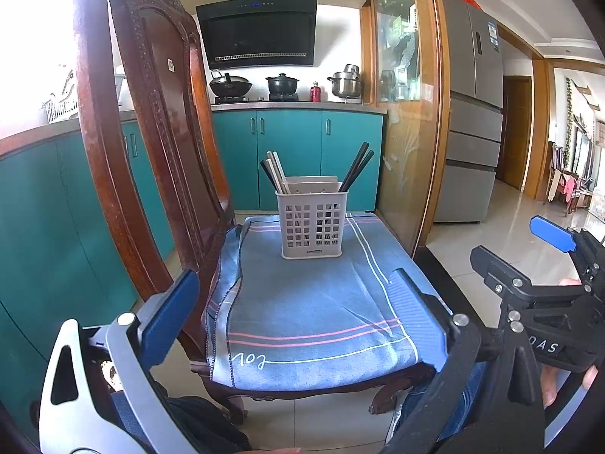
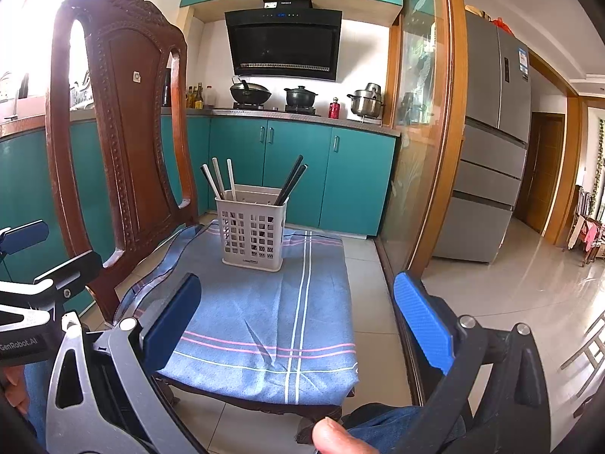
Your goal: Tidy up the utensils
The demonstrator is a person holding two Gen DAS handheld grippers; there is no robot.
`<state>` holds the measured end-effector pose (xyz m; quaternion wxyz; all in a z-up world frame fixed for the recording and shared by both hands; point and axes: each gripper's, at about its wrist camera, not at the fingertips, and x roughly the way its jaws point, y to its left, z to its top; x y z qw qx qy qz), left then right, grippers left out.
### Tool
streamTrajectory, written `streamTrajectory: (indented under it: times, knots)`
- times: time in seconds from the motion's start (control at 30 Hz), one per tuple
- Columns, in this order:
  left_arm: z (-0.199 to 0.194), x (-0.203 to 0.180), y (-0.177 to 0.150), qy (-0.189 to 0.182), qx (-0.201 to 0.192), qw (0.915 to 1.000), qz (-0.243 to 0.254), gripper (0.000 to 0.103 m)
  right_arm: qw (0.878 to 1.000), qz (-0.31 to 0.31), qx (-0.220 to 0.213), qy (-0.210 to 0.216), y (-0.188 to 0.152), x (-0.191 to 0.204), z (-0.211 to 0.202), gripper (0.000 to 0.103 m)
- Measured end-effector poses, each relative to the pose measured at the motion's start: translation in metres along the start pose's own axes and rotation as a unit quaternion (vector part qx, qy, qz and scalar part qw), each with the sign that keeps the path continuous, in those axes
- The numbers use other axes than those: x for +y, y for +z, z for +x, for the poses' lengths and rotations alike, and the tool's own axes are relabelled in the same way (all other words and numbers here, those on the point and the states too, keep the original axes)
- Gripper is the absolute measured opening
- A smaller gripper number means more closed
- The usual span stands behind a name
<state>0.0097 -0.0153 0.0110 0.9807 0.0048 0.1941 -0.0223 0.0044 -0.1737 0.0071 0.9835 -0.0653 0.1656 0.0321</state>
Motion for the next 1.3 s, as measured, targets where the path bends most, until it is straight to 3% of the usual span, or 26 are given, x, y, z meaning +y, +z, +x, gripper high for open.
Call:
streamTrajectory:
  times: [0.93, 1.13, 1.3]
  knots:
    - [0.02, -0.002, -0.002, -0.003, 0.016, 0.9999, 0.003, 0.099, 1.0, 0.001, 0.025, 0.012, -0.01, -0.004, 0.021, 0.1]
    - [0.044, -0.001, -0.008, -0.003, 0.05, 0.9988, -0.001, 0.099, 0.999, 0.002, 0.041, 0.015, -0.015, -0.004, 0.037, 0.1]
    - [0.078, 0.003, -0.015, -0.007, 0.088, 0.996, -0.012, 0.099, 0.995, 0.027, 0.095, 0.015, -0.027, -0.011, 0.084, 0.1]
